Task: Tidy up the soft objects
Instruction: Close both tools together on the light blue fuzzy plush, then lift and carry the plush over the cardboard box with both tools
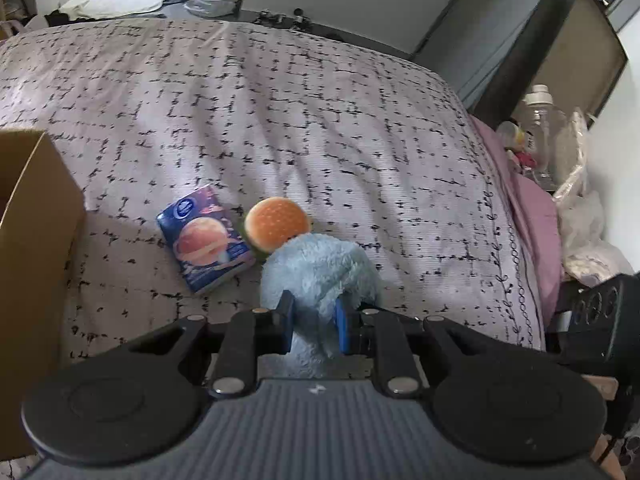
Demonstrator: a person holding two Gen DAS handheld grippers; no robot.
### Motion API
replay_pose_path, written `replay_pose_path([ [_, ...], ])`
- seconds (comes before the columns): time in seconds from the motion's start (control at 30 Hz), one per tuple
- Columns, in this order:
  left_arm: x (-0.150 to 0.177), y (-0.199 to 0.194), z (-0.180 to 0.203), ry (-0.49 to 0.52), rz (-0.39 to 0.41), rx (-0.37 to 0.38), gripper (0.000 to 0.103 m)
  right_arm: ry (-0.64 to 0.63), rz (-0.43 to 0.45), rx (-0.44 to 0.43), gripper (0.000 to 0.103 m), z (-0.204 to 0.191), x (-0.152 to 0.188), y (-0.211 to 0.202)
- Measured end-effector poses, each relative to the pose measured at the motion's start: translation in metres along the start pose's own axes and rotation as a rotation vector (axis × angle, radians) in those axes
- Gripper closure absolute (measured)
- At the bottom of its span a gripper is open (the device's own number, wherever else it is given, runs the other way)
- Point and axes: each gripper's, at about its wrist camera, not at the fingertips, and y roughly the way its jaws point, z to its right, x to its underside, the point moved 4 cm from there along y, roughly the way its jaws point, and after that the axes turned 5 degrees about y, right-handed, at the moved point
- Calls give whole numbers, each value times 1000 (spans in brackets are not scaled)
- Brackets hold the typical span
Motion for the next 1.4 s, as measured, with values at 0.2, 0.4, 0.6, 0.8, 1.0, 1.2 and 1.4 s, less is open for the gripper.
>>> replay_pose_path([
  [0.2, 1, -8, -3, 6, -9, -24, 84, -53, -19, -2, 89, -8, 8, 0],
  [0.4, 4, -24, -7, 1, -15, -33, 84, -95, -23, 11, 89, -25, 14, -6],
  [0.6, 9, -40, -6, -2, -13, -6, 84, -107, 5, 21, 89, -36, 20, -22],
  [0.8, 12, -64, -9, 5, 11, -4, 84, -99, 39, 26, 89, -55, 32, -34],
  [1.0, 14, -95, -21, 3, 51, -13, 84, -135, 62, 24, 89, -87, 39, -41],
  [1.2, 12, -127, -34, -22, 104, -14, 84, -171, 84, 10, 89, -119, 43, -48],
  [1.4, 12, -155, -47, -43, 153, -8, 84, -217, 101, 2, 89, -148, 46, -49],
])
